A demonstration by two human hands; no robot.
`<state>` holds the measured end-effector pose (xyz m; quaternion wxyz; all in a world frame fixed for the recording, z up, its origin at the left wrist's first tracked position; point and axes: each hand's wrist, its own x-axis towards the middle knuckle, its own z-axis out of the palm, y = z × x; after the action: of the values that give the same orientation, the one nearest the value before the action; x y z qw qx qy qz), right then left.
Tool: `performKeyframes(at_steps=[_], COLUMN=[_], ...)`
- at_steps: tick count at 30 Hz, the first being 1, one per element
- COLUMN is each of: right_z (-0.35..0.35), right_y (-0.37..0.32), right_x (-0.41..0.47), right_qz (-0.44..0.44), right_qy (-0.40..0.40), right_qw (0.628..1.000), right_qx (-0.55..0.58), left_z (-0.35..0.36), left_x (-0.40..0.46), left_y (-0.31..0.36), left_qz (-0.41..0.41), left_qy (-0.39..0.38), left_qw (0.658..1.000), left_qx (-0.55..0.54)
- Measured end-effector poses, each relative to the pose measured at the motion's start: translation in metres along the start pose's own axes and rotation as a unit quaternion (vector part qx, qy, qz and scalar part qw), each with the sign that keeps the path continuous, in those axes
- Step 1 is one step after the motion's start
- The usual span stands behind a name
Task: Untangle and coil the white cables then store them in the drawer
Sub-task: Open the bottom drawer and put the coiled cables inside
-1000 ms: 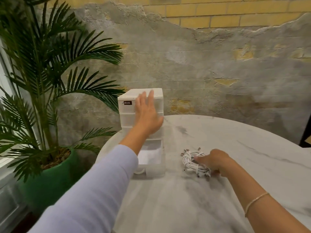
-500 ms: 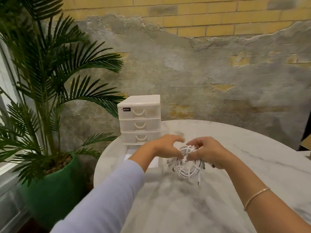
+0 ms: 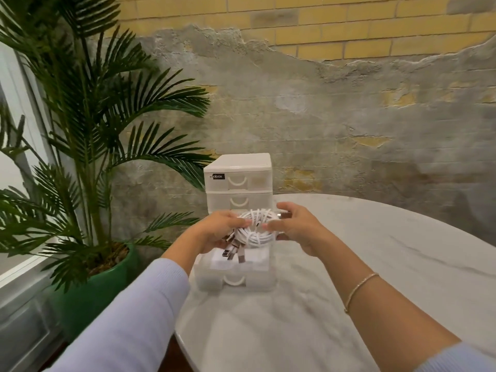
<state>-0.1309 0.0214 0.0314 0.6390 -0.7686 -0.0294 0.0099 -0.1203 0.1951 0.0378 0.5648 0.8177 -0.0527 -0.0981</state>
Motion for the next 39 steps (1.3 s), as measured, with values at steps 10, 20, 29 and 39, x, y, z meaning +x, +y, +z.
performKeyframes(at_steps=[10,20,29,39], right_z=[0.048,0.059,0.066,0.055], right_y=[0.016,0.024,0.037,0.051], right_x=[0.020,0.026,0.030,0.028], right_qz=[0.050,0.006,-0.051,-0.036], right_qy=[-0.038,-0.012,-0.005,-0.066], right_qw=[0.988,0.916,0.876,0.844], right_qx=[-0.143,-0.400,-0.479,-0.531], left_z=[-0.016,0.004,0.006,0.008], left_x=[0.019,0.033,0.036,0.032], left_y=[-0.043,-0.051,-0.046,-0.043], left_qz=[-0.061,-0.031,-0.042,-0.046], left_qy=[0.099,0.106,0.015,-0.047], left_qw=[0.991,0.933,0.826,0.818], left_qx=[0.064,0.344,0.561,0.571])
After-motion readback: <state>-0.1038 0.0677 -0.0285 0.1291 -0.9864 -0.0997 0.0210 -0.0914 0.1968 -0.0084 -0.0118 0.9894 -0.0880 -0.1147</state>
